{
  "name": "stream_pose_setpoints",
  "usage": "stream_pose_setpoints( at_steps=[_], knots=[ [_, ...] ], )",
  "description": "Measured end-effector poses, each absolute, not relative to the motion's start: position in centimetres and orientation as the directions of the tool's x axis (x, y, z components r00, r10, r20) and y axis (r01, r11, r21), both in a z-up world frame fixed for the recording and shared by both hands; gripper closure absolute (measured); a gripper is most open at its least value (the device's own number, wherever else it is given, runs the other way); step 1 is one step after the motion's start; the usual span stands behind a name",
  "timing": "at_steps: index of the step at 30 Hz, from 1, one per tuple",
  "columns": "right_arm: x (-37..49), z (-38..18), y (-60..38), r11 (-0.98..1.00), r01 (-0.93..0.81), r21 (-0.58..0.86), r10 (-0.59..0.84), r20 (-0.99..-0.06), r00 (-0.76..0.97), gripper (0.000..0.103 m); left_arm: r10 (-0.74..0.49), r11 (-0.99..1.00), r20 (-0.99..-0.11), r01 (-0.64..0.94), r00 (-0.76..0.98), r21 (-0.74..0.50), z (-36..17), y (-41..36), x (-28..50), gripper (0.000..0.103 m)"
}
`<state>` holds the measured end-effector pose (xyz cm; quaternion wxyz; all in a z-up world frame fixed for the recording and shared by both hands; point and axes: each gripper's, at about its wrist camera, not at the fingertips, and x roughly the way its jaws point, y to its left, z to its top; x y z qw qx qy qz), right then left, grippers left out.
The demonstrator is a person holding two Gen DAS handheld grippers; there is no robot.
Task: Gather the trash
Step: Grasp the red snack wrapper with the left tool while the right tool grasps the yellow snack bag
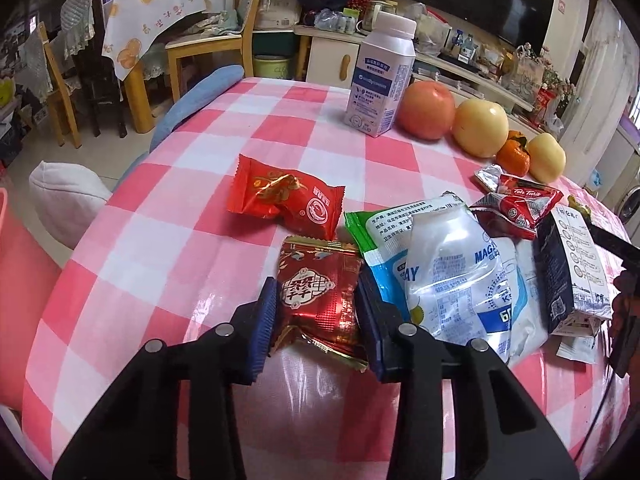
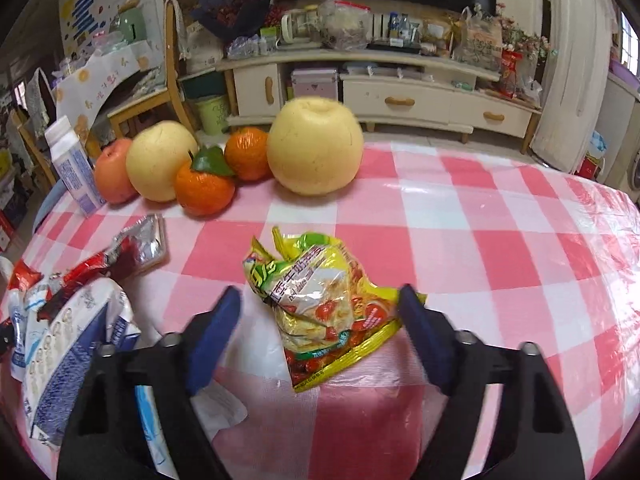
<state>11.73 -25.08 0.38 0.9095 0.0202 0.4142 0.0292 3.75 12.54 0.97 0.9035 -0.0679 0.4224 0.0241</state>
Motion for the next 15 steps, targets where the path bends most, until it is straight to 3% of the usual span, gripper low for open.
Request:
stream_pose_setpoints(
  at_steps=[2, 6, 8, 15],
  knots=[
    [11.7, 0.4, -24.9, 0.995, -0.051, 0.081, 0.094, -0.743, 0.662, 0.03, -0.011, 0.99, -0.764, -0.103, 0.645, -0.101, 1.0, 12.6, 3.5, 0.062],
    [11.6, 0.4, -24.0, 0.996, -0.07, 0.05, 0.084, -0.745, 0.662, 0.053, -0.007, 0.987, -0.763, -0.118, 0.647, -0.109, 1.0, 13.1, 3.3, 0.063],
    [11.5, 0.4, -24.0, 0.995, -0.08, 0.057, 0.096, -0.742, 0.663, 0.059, -0.005, 0.988, -0.763, -0.115, 0.646, -0.105, 1.0, 13.1, 3.3, 0.063],
    [11.1, 0.8, -24.4, 0.993, -0.081, 0.085, 0.117, -0.729, 0.675, 0.066, -0.056, 0.984, -0.756, -0.091, 0.652, -0.151, 0.9, 13.2, 3.5, 0.063]
  ],
)
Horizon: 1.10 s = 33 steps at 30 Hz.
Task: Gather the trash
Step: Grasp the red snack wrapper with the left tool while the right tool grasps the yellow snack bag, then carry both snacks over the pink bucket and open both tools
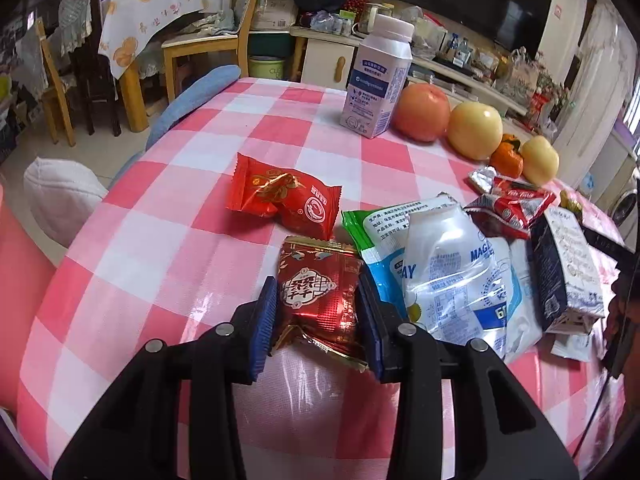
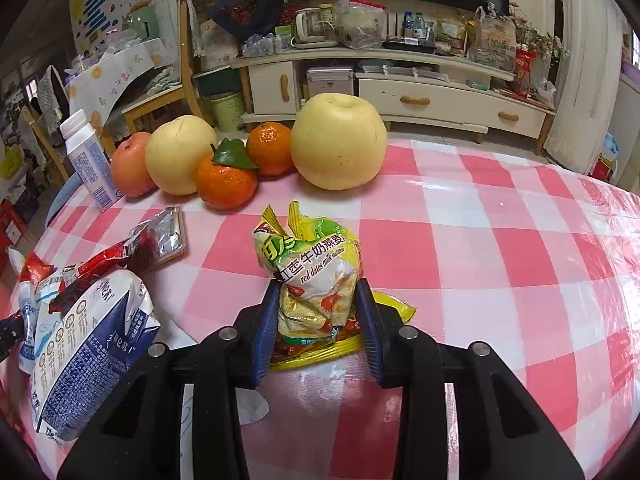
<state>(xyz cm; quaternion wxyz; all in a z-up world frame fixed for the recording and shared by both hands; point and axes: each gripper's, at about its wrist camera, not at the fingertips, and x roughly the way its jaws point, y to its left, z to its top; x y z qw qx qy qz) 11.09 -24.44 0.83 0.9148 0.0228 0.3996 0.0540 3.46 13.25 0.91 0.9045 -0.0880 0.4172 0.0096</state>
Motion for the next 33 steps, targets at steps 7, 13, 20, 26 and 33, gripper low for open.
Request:
stream_pose_setpoints(
  at_steps=[7, 13, 20, 26, 33],
  knots=[
    [10.1, 1.3, -24.4, 0.995, -0.077, 0.069, 0.103, -0.705, 0.702, 0.073, -0.116, 0.962, -0.728, -0.105, 0.675, -0.251, 0.9, 13.5, 3.1, 0.063],
    [8.6, 2.8, -24.8, 0.99, -0.042, 0.131, 0.12, -0.667, 0.736, 0.075, -0.179, 0.953, -0.714, -0.06, 0.677, -0.296, 1.1, 13.4, 2.6, 0.066],
    [6.6, 5.7, -22.8, 0.987, -0.063, 0.146, 0.139, -0.603, 0.785, 0.075, -0.225, 0.939, -0.707, -0.044, 0.67, -0.34, 1.1, 14.2, 2.7, 0.066],
    [4.2, 9.0, -21.1, 0.977, -0.116, 0.178, 0.196, -0.537, 0.82, 0.075, -0.244, 0.934, -0.689, -0.027, 0.683, -0.357, 2.0, 15.0, 2.3, 0.066],
    [1.6, 11.2, -16.3, 0.941, -0.256, 0.222, 0.336, -0.502, 0.797, 0.075, -0.239, 0.93, -0.65, -0.022, 0.721, -0.366, 3.4, 16.3, 1.0, 0.066]
  ],
)
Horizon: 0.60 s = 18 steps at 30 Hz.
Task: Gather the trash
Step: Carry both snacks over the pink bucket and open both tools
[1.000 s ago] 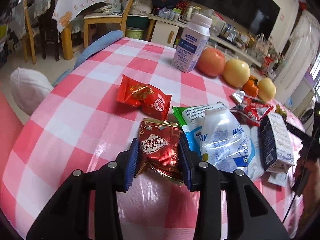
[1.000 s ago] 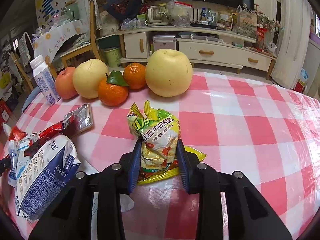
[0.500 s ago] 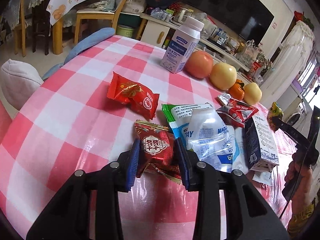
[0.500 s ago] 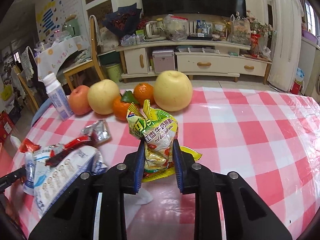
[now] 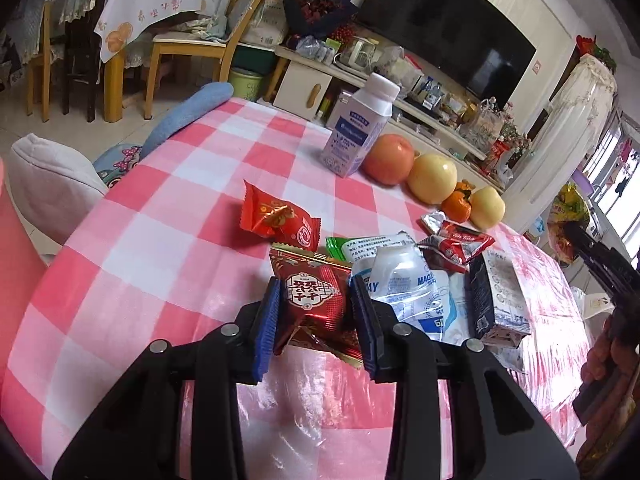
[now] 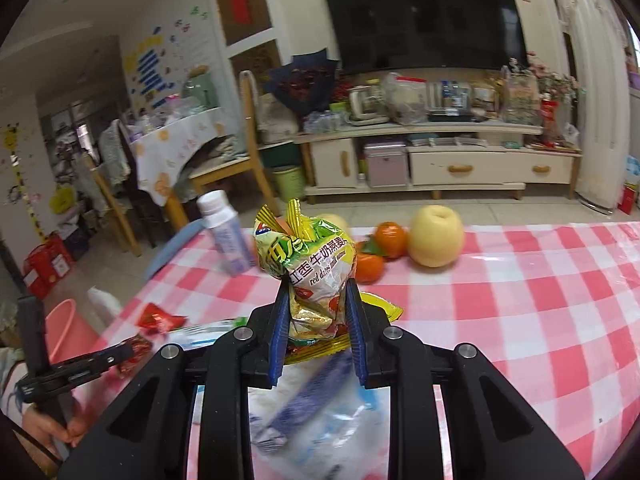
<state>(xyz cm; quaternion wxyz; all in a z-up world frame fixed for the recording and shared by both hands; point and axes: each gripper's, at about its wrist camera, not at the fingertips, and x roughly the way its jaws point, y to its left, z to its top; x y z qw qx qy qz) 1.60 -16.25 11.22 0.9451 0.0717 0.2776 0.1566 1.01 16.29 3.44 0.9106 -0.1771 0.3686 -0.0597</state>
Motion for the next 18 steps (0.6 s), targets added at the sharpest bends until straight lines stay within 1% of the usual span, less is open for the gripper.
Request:
stream_pose_setpoints(
  at_steps=[4, 9, 15, 18],
  knots=[
    [0.5, 11.4, -12.5, 0.904, -0.346, 0.25, 0.427, -0.505, 0.751, 0.075, -0.243, 0.928, -0.63, -0.014, 0.738, -0.373, 4.2, 16.5, 0.5, 0.066],
    [-0.7, 11.8, -8.2, 0.852, -0.438, 0.287, 0.523, -0.497, 0.692, 0.075, -0.195, 0.931, -0.595, -0.045, 0.78, -0.363, 5.6, 17.9, -0.5, 0.066],
    [-2.4, 11.8, -2.3, 0.772, -0.546, 0.325, 0.631, -0.495, 0.598, 0.075, -0.07, 0.925, -0.541, -0.148, 0.838, -0.35, 7.9, 21.4, -2.4, 0.066],
    [-3.4, 11.9, 0.7, 0.743, -0.587, 0.323, 0.66, -0.501, 0.56, 0.075, 0.008, 0.909, -0.519, -0.222, 0.855, -0.353, 8.9, 23.8, -3.7, 0.066]
  ],
)
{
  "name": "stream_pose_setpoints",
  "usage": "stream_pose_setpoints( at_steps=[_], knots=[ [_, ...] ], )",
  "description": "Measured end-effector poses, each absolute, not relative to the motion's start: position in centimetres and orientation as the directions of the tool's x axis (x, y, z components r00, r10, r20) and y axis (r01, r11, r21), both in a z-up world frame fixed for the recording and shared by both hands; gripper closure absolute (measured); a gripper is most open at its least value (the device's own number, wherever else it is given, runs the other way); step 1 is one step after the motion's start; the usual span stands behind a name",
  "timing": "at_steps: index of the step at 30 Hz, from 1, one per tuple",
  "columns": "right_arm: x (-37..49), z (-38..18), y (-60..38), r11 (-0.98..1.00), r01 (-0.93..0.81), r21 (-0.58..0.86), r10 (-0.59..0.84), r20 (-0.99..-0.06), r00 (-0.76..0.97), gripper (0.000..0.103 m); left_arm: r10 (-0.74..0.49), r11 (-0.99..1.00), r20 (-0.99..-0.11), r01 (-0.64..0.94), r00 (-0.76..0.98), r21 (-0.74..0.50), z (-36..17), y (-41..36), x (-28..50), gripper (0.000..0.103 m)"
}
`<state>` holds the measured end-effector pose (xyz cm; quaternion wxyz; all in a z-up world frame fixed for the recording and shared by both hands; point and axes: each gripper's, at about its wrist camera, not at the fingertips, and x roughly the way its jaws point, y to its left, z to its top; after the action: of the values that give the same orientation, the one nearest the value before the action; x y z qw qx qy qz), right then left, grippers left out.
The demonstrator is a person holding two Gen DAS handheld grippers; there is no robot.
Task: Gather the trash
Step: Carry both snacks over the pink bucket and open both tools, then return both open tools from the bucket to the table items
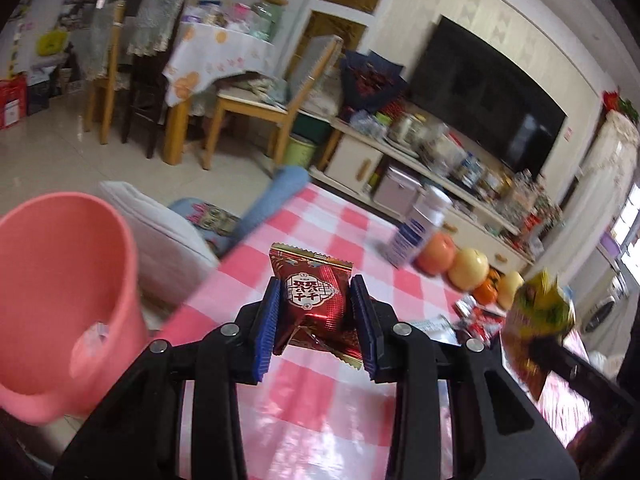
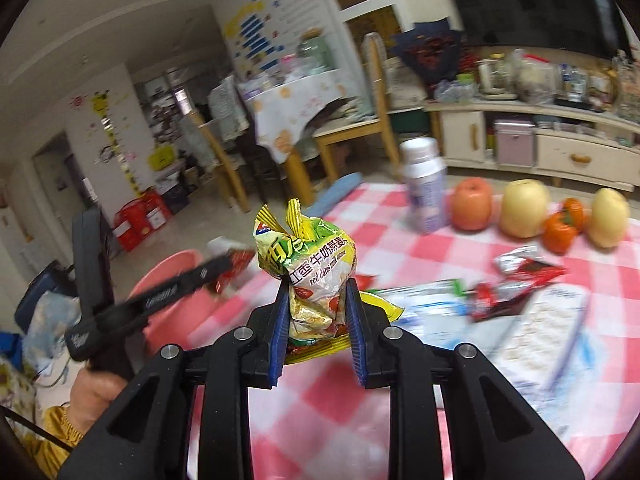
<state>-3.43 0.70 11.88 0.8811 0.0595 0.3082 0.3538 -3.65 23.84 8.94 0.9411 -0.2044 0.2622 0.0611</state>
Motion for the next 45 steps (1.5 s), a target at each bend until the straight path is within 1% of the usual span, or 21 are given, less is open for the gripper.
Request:
stream_pose_setpoints(
  at_steps=[4, 11, 16, 19, 24, 28, 29, 30, 31, 32, 33, 34, 35, 36, 38, 39, 42, 45],
  knots=[
    [-5.2, 12.1, 5.7, 0.7, -0.631, 0.335, 0.699, -0.503, 0.509, 0.075, 0.092, 0.867, -0.52, -0.325, 0.849, -0.377, 9.7, 27.9, -5.4, 0.066],
    [-7.2, 12.9, 14.3, 0.609, -0.693, 0.386, 0.774, -0.481, 0.412, 0.075, 0.25, 0.817, -0.541, -0.475, 0.803, -0.327, 10.7, 34.1, -8.2, 0.066],
    [-7.3, 13.4, 20.8, 0.568, -0.74, 0.36, 0.786, -0.505, 0.357, 0.075, 0.318, 0.763, -0.55, -0.553, 0.772, -0.335, 10.9, 38.0, -9.8, 0.066],
    [-7.5, 13.5, 24.1, 0.555, -0.761, 0.336, 0.783, -0.521, 0.341, 0.075, 0.329, 0.73, -0.553, -0.578, 0.765, -0.365, 10.8, 40.0, -10.7, 0.066],
    [-7.3, 12.3, 28.3, 0.549, -0.763, 0.341, 0.775, -0.549, 0.312, 0.075, 0.327, 0.691, -0.578, -0.607, 0.747, -0.392, 10.0, 42.6, -11.3, 0.066],
    [-6.6, 10.6, 29.8, 0.558, -0.746, 0.365, 0.761, -0.583, 0.283, 0.071, 0.333, 0.669, -0.601, -0.632, 0.726, -0.392, 9.3, 43.8, -11.2, 0.065],
    [-6.3, 10.4, 29.9, 0.557, -0.743, 0.37, 0.762, -0.584, 0.28, 0.065, 0.334, 0.663, -0.604, -0.636, 0.723, -0.395, 9.2, 44.0, -11.2, 0.064],
    [-6.0, 10.2, 29.9, 0.561, -0.741, 0.37, 0.761, -0.584, 0.284, 0.057, 0.332, 0.659, -0.605, -0.637, 0.724, -0.4, 9.1, 44.2, -11.2, 0.058],
    [-6.1, 10.2, 29.7, 0.571, -0.737, 0.361, 0.756, -0.582, 0.301, 0.052, 0.331, 0.655, -0.605, -0.638, 0.724, -0.405, 9.1, 44.3, -11.2, 0.053],
    [-6.4, 10.1, 29.6, 0.579, -0.734, 0.354, 0.752, -0.58, 0.313, 0.043, 0.337, 0.653, -0.605, -0.642, 0.722, -0.402, 9.1, 44.2, -11.3, 0.041],
    [-6.5, 10.3, 29.1, 0.591, -0.731, 0.342, 0.746, -0.576, 0.334, 0.038, 0.347, 0.652, -0.603, -0.646, 0.719, -0.396, 9.1, 44.0, -11.3, 0.036],
    [-6.3, 10.3, 28.2, 0.6, -0.729, 0.33, 0.741, -0.573, 0.35, 0.036, 0.348, 0.657, -0.598, -0.644, 0.721, -0.393, 9.2, 43.8, -11.3, 0.034],
    [-6.5, 10.5, 27.7, 0.615, -0.725, 0.311, 0.73, -0.571, 0.375, 0.03, 0.348, 0.661, -0.595, -0.64, 0.724, -0.392, 9.3, 43.7, -11.2, 0.03],
    [-6.7, 10.7, 27.1, 0.631, -0.72, 0.289, 0.718, -0.569, 0.402, 0.026, 0.346, 0.669, -0.588, -0.632, 0.731, -0.392, 9.4, 43.4, -11.1, 0.024],
    [-7.1, 10.8, 26.1, 0.655, -0.713, 0.251, 0.698, -0.563, 0.443, 0.016, 0.351, 0.685, -0.573, -0.62, 0.741, -0.382, 9.5, 42.7, -10.9, 0.019],
    [-7.5, 10.9, 25.6, 0.669, -0.708, 0.226, 0.684, -0.561, 0.467, 0.014, 0.354, 0.692, -0.567, -0.617, 0.743, -0.376, 9.6, 42.4, -10.8, 0.018],
    [-8.3, 10.8, 24.0, 0.692, -0.701, 0.169, 0.65, -0.567, 0.505, 0.013, 0.372, 0.72, -0.53, -0.597, 0.762, -0.353, 10.0, 41.3, -10.6, 0.016],
    [-9.1, 10.5, 22.3, 0.718, -0.688, 0.104, 0.611, -0.568, 0.551, 0.01, 0.382, 0.766, -0.459, -0.553, 0.802, -0.328, 10.7, 39.5, -10.4, 0.013]
  ],
)
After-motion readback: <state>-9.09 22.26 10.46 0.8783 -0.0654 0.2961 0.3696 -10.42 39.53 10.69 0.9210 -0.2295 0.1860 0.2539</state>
